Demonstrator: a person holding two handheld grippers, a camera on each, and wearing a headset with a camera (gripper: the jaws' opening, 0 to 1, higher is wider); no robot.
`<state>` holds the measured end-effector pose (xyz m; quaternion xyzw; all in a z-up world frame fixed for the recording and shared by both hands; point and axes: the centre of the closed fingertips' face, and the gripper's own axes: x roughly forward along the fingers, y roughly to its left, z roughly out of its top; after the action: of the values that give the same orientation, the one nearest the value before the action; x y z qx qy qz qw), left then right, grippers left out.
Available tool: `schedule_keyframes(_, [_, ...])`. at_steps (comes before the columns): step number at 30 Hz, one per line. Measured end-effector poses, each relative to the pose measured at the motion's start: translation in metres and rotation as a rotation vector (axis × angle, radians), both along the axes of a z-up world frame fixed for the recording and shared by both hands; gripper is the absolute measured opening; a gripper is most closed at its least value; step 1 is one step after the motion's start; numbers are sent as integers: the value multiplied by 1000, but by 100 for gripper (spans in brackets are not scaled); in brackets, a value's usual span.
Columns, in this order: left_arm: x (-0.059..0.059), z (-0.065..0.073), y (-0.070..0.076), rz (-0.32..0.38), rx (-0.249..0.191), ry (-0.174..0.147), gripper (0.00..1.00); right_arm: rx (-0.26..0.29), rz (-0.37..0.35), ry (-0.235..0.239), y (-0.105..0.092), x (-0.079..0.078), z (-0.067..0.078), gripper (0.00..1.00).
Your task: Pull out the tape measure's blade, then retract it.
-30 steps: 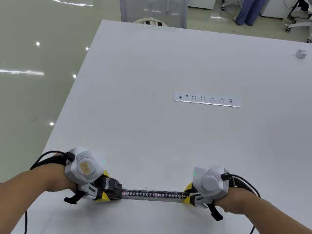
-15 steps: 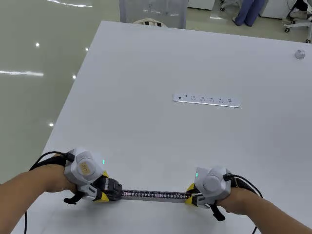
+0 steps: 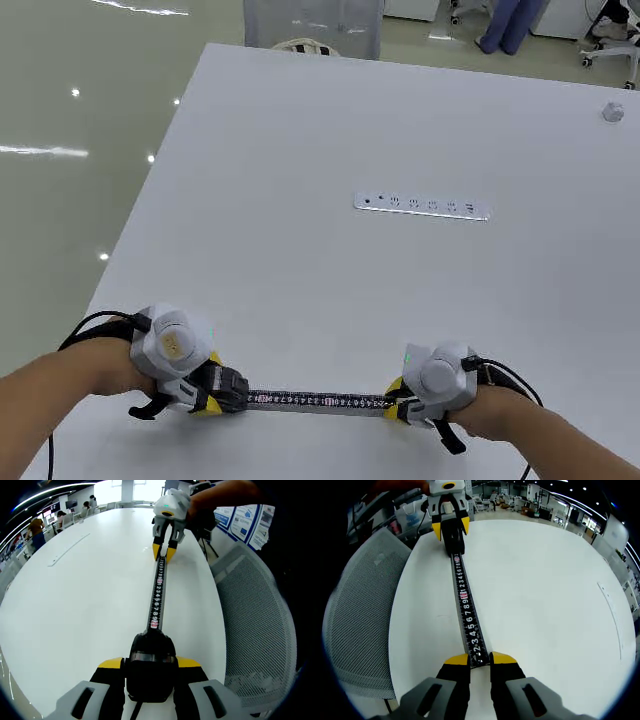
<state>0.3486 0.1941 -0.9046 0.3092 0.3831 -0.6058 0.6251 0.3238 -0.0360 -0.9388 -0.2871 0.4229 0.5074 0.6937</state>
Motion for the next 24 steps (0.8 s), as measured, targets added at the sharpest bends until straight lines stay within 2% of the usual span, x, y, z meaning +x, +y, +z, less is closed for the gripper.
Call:
schedule_keyframes(11, [0, 0, -1, -1, 0, -1, 34, -6, -13, 1, -8, -1, -1, 14])
schedule_keyframes(24, [1, 0, -1, 4, -1, 0, 34, -6, -36, 10, -6, 0, 0, 14])
